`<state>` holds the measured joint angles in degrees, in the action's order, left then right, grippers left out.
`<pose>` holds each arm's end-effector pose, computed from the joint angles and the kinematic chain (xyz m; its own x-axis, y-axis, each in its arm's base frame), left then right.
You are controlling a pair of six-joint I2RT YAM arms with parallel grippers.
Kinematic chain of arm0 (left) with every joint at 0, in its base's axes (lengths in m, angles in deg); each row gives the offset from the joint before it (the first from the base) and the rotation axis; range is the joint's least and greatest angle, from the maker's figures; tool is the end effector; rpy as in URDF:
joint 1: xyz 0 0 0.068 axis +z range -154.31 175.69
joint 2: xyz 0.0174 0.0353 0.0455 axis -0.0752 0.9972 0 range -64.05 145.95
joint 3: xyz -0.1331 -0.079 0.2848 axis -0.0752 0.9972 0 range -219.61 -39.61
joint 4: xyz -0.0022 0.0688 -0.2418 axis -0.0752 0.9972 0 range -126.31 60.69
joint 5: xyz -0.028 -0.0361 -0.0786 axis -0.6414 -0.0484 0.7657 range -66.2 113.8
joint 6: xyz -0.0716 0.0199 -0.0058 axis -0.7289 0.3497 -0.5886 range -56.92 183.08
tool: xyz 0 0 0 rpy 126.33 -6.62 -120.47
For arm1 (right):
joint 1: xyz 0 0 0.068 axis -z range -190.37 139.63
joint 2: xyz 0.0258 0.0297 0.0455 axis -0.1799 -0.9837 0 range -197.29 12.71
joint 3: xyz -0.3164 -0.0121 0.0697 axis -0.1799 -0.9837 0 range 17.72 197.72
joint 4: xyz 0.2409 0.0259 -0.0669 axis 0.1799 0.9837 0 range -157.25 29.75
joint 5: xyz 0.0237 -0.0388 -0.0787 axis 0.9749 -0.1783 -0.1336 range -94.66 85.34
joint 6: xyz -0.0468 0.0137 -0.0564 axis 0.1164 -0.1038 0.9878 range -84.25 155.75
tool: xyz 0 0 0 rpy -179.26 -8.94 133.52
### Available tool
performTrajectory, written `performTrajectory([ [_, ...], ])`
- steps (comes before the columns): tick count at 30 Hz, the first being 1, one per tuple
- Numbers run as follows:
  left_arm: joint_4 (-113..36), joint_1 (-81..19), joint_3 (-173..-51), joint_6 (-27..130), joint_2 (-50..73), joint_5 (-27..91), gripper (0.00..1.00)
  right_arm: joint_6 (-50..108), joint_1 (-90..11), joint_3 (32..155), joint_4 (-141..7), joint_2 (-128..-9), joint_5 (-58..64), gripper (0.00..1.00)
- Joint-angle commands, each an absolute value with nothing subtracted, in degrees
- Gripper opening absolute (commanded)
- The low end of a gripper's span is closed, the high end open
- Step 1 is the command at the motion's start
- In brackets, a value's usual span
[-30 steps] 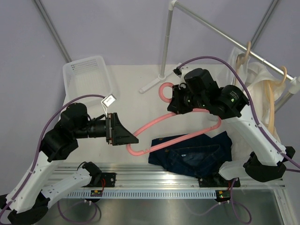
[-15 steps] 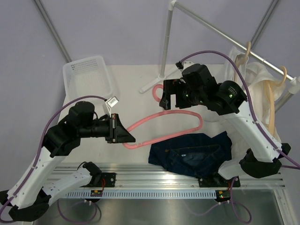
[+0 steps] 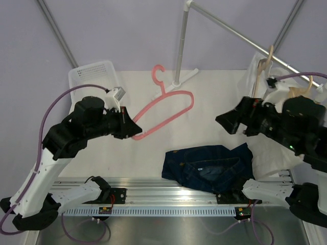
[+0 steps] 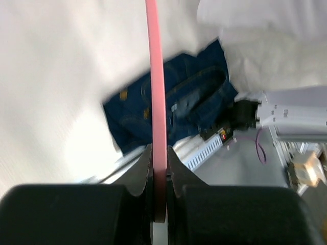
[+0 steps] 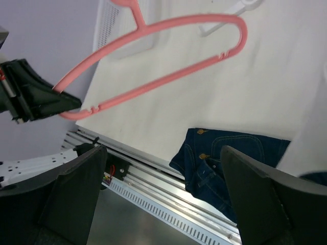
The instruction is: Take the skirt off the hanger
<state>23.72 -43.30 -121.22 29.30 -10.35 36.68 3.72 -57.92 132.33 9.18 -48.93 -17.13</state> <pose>0.0889 -0.0899 0.4596 -0.7661 -0.0772 -0.6381 0.4020 0.7171 -0.5694 0.0685 0.0547 0.5616 -0.5389 0.1779 -0.8233 -0.3550 0.8384 0.4136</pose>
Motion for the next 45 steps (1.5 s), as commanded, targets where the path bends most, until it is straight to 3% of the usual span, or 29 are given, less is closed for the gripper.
performTrajectory([
  [1, 11.6, -43.3, -131.3, 39.2, -1.0, 32.1, 0.0, 0.2, -57.6, 130.3, 14.7, -45.8, -20.5, 0.99],
  [14, 3.8, -43.2, -164.3, 45.9, 27.7, 36.6, 0.0, -6.0, -57.6, 131.5, 22.1, -38.7, -21.7, 0.99],
  [24, 0.0, -42.9, -172.7, 44.0, 37.7, 38.1, 0.0, -9.7, -57.6, 132.9, 25.7, -36.1, -23.8, 1.0],
  [40, 2.8, -42.5, -166.7, 45.6, 36.7, 38.1, 0.01, -10.0, -57.6, 132.4, 25.4, -35.4, -24.3, 1.0],
  [42, 4.1, -42.3, -167.1, 45.5, 37.0, 37.8, 0.15, -9.7, -57.6, 132.3, 25.0, -35.8, -24.1, 1.0],
  [43, 4.5, -42.3, -167.0, 45.2, 36.9, 36.7, 0.43, -9.6, -57.6, 132.3, 24.8, -36.0, -24.1, 1.0],
  [45, 5.1, -42.3, -164.8, 45.1, 35.0, 34.5, 0.76, -9.2, -57.6, 132.2, 24.6, -36.3, -24.0, 0.99],
])
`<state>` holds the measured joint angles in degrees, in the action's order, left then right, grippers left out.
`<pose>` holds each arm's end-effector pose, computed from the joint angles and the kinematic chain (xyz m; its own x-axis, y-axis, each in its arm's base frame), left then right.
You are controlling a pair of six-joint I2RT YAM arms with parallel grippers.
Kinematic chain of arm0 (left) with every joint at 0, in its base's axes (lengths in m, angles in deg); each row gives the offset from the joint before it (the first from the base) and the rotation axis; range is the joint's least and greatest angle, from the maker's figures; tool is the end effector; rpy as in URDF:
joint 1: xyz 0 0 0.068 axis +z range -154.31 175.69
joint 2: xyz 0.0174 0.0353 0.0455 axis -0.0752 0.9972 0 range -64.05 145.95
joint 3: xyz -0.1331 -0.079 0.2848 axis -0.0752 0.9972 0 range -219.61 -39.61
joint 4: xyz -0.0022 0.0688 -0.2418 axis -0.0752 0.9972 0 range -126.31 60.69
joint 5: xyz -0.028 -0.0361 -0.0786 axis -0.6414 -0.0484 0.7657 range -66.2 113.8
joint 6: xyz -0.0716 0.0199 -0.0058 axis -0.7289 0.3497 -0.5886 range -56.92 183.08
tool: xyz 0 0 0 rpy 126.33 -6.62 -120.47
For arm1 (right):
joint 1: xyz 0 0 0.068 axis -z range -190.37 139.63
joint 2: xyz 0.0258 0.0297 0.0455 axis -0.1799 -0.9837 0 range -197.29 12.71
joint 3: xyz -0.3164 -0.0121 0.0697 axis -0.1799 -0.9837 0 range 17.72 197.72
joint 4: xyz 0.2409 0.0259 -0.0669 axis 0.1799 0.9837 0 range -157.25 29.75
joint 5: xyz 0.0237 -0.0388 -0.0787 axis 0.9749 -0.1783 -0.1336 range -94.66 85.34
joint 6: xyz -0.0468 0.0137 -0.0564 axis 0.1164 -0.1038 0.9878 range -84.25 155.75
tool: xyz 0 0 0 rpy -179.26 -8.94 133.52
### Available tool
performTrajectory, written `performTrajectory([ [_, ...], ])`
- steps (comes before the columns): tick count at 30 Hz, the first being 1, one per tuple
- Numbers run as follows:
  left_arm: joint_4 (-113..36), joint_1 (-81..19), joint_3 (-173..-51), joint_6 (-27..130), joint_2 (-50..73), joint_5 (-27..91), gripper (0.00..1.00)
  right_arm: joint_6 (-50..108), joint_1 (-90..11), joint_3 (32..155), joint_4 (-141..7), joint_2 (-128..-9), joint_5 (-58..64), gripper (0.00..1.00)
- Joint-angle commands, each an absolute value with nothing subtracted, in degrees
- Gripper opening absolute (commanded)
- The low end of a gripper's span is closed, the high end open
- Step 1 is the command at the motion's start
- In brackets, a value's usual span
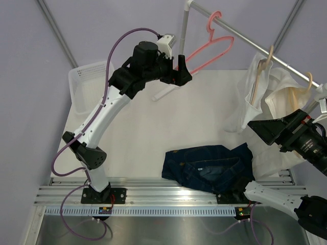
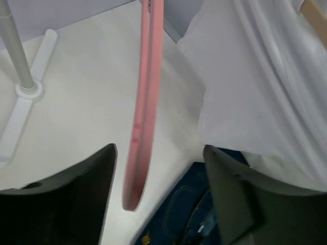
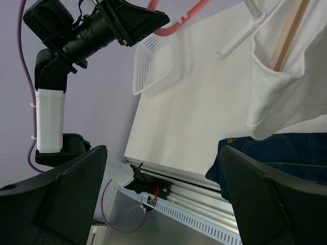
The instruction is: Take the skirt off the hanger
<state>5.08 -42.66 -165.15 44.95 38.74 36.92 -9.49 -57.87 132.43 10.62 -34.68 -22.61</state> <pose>0.3133 -0.2660 0.5252 -0.4787 -0.0077 -0.8779 0.6565 0.6608 -0.3638 -0.0048 -0.0339 0.5615 -0.4397 0.5199 -0.7324 -0.2620 0.7057 0.6583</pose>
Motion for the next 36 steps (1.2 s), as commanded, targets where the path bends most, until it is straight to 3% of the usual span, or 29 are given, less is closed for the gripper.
performTrajectory([
  [1, 4.7, -42.3, -162.9, 45.1, 33.8, 32.0, 0.99, -9.0, -57.6, 131.9, 24.4, -36.3, -24.0, 1.0],
  [5, -1.1, -43.4, -149.8, 45.8, 24.1, 25.2, 0.99, -8.3, -57.6, 130.2, 23.4, -36.1, -23.8, 0.99],
  [10, 4.3, -43.5, -137.4, 37.1, 9.3, 3.6, 0.99, -7.8, -57.6, 128.7, 22.8, -36.1, -24.0, 1.0],
  [15, -1.1, -47.2, -116.3, 29.5, 0.8, 14.1, 0.99, -7.1, -57.6, 127.6, 22.3, -36.1, -23.8, 0.99],
  [20, -1.5, -62.8, -111.5, 30.1, 11.3, 17.5, 0.99, -6.3, -57.6, 127.6, 21.4, -36.9, -23.0, 1.0],
  [24, -3.3, -66.1, -114.1, 32.0, 24.5, 33.0, 0.99, -6.6, -57.6, 127.1, 20.6, -36.6, -22.0, 0.99],
  [27, -3.4, -67.7, -117.4, 34.4, 32.3, 38.5, 0.99, -7.2, -57.6, 126.1, 20.6, -35.9, -21.8, 1.0],
  [31, -1.1, -70.8, -125.5, 38.8, 42.6, 33.7, 0.99, -8.6, -57.6, 125.6, 21.1, -34.7, -22.2, 0.99],
  [36, -3.2, -72.2, -127.2, 44.5, 45.6, 21.9, 0.99, -10.0, -57.6, 126.2, 22.1, -33.9, -22.9, 0.99],
])
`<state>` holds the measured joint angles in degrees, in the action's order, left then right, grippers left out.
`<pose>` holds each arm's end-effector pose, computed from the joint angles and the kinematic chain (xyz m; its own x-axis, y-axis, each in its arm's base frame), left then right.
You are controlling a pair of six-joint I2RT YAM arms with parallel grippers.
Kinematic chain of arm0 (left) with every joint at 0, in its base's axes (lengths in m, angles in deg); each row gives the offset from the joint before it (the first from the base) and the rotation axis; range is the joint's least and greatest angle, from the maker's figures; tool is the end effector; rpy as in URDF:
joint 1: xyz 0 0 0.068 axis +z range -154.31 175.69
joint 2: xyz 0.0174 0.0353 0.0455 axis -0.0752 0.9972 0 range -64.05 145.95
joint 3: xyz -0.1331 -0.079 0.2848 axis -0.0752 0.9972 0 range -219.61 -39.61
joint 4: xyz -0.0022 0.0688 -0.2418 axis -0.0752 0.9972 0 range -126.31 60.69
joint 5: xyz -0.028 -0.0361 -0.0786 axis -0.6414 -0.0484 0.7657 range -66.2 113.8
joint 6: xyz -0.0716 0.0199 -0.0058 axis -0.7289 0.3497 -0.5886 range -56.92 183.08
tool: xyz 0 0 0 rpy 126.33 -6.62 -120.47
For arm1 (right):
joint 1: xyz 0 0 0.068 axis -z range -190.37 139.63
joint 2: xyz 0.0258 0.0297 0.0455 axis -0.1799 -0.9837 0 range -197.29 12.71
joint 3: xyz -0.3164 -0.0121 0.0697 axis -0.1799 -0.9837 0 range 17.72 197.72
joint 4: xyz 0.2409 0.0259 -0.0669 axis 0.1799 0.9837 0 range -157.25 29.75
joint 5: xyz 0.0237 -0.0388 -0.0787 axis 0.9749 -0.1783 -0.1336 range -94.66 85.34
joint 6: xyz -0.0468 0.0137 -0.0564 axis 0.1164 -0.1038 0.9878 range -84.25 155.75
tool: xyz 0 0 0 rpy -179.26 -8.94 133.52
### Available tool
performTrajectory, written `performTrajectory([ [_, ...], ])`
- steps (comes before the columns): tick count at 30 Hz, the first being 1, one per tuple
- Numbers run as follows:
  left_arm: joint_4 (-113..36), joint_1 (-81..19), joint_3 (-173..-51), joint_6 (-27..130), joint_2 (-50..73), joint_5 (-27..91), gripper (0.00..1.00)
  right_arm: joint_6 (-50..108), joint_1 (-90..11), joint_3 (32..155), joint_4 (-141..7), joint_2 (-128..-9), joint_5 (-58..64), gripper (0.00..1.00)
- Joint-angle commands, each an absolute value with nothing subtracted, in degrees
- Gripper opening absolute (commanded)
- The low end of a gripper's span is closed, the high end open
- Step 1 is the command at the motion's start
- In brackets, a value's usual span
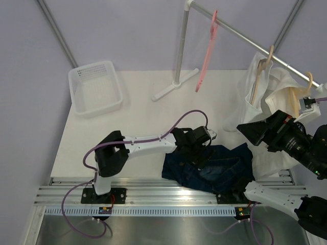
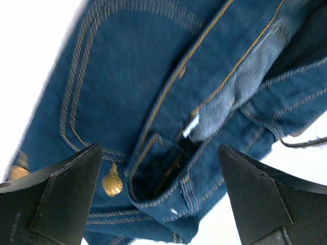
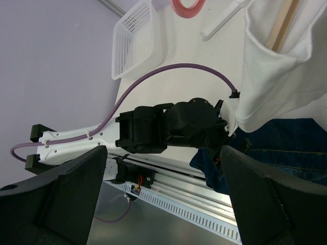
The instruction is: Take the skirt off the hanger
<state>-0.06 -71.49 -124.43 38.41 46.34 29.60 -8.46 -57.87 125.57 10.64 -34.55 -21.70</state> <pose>0.1617 -0.4005 0.2433 -0.7012 0.5956 -0.3920 0.7074 0.6498 -0.2780 0.0105 -0.0158 0.5399 -0.5037 0.4370 -0.7452 -0.2298 0.7637 0.6032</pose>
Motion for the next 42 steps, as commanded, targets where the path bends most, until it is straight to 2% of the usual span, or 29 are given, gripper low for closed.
performTrajectory([
  [1, -6.5, -72.8, -126.0, 45.8, 45.5, 21.0, 0.99, -10.1, -57.6, 126.2, 22.5, -33.7, -23.4, 0.99],
  [5, -3.6, -73.0, -126.8, 49.8, 51.1, 23.3, 0.99, -10.5, -57.6, 126.4, 22.9, -33.3, -23.7, 0.99],
  [13, 1.8, -73.8, -127.1, 52.2, 59.6, 17.5, 0.99, -11.0, -57.6, 125.0, 22.7, -32.7, -23.5, 0.99],
  [18, 4.1, -74.1, -128.8, 51.5, 64.4, 21.3, 0.99, -11.0, -57.6, 123.9, 22.0, -32.7, -22.9, 0.99],
  [19, 3.2, -74.1, -127.6, 51.2, 64.4, 22.2, 0.96, -11.0, -57.6, 123.9, 21.8, -32.7, -22.9, 0.99],
  [21, 2.5, -74.1, -126.5, 50.3, 64.1, 22.7, 0.7, -11.0, -57.6, 123.6, 21.8, -32.6, -22.9, 0.99],
  [22, 2.5, -73.8, -125.8, 49.6, 63.7, 22.2, 0.5, -11.1, -57.6, 123.5, 21.7, -32.6, -22.9, 0.99],
  [23, 2.7, -73.7, -125.2, 48.8, 63.2, 21.3, 0.1, -11.1, -57.6, 123.5, 21.7, -32.5, -22.9, 1.0],
  [24, 2.6, -73.4, -124.5, 47.5, 62.6, 19.9, 0.0, -11.1, -57.6, 123.3, 21.7, -32.5, -22.9, 0.99],
  [28, -1.7, -71.6, -117.3, 46.1, 54.4, 13.3, 0.0, -10.9, -57.6, 122.8, 21.6, -32.2, -22.9, 0.99],
  [30, -2.8, -70.0, -112.5, 44.4, 46.2, 7.7, 0.0, -10.7, -57.6, 123.1, 21.5, -32.3, -22.9, 0.99],
  [35, -0.4, -56.0, -108.0, 40.8, 29.1, 3.5, 0.0, -10.2, -57.6, 123.4, 21.0, -32.8, -22.3, 0.99],
  [38, 2.5, -47.8, -111.1, 41.9, 20.2, 4.1, 0.0, -9.7, -57.6, 123.2, 20.7, -33.1, -22.0, 0.99],
  [42, 13.4, -38.6, -122.6, 45.7, 19.1, 1.7, 0.0, -8.9, -57.6, 123.3, 20.0, -33.7, -22.0, 0.99],
])
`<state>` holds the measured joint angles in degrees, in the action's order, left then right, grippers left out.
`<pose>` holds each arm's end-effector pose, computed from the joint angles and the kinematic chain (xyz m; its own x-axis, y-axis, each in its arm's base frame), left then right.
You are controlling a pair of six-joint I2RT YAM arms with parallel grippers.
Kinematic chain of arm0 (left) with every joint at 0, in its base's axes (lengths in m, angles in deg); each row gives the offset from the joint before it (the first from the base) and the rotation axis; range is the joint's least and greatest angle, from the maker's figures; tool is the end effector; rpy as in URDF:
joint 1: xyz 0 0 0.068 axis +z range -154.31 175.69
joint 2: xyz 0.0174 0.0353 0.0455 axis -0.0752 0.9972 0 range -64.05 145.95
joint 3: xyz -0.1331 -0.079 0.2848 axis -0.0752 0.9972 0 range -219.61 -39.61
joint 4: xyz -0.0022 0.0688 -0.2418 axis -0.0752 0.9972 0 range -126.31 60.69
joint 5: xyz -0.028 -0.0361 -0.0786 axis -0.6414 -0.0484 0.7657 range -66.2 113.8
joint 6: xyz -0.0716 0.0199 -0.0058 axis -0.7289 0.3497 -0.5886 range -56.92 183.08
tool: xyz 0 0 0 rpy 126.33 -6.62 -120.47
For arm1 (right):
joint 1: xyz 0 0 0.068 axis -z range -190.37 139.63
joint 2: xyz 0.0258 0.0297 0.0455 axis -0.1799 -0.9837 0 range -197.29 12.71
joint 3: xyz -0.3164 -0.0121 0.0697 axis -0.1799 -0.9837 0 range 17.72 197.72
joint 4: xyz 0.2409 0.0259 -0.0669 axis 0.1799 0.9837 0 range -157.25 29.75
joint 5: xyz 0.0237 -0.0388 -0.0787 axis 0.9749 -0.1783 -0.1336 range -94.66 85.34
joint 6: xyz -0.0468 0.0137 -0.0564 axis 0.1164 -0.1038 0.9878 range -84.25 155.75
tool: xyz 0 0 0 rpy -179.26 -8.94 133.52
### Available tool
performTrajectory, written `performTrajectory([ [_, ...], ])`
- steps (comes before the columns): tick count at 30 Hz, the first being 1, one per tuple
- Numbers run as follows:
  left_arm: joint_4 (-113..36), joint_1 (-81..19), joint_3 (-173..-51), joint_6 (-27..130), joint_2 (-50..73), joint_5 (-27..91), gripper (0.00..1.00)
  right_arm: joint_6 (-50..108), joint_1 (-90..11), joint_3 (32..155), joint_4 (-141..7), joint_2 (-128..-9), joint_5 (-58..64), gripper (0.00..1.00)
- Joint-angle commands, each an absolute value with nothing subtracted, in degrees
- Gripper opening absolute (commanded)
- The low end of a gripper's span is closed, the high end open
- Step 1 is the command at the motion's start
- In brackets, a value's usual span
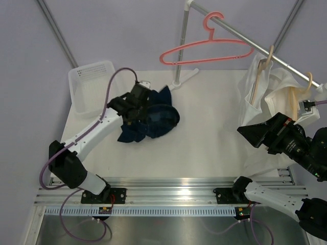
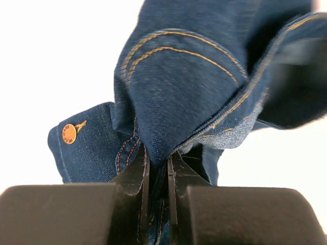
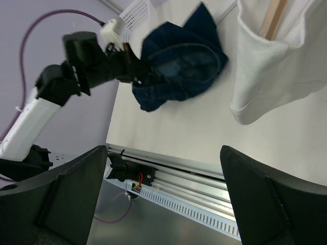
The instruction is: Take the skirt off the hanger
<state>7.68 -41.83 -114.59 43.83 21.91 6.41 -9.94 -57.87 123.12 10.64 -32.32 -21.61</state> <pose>0.2618 -0.1775 0.3342 -0.7599 0.1868 -0.6226 0.2061 0.9776 0.0418 0.0050 -0.0217 0.5306 -0.5123 0.4540 -0.7290 -0.2160 0.7534 0.6210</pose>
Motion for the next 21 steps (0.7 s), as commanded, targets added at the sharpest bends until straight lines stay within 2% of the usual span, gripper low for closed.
performTrajectory([
  [1, 14.6, -37.2, -126.0, 46.1, 19.3, 1.5, 0.0, -8.5, -57.6, 123.4, 19.9, -34.0, -21.8, 1.0],
  [5, 14.4, -27.0, -130.9, 47.4, 17.7, 5.8, 0.0, -7.4, -57.6, 124.2, 19.6, -35.2, -21.5, 1.0],
  [12, 3.5, -19.9, -140.3, 49.6, 17.3, 13.9, 0.0, -6.8, -57.6, 123.4, 19.2, -37.2, -19.2, 0.99],
  [18, -7.6, -10.8, -143.5, 44.5, 19.9, 18.3, 0.0, -7.8, -57.6, 124.7, 19.8, -39.1, -15.7, 0.99],
  [21, -8.4, -5.9, -145.4, 39.6, 23.0, 21.7, 0.0, -7.8, -57.6, 124.8, 21.0, -40.1, -14.8, 1.0],
])
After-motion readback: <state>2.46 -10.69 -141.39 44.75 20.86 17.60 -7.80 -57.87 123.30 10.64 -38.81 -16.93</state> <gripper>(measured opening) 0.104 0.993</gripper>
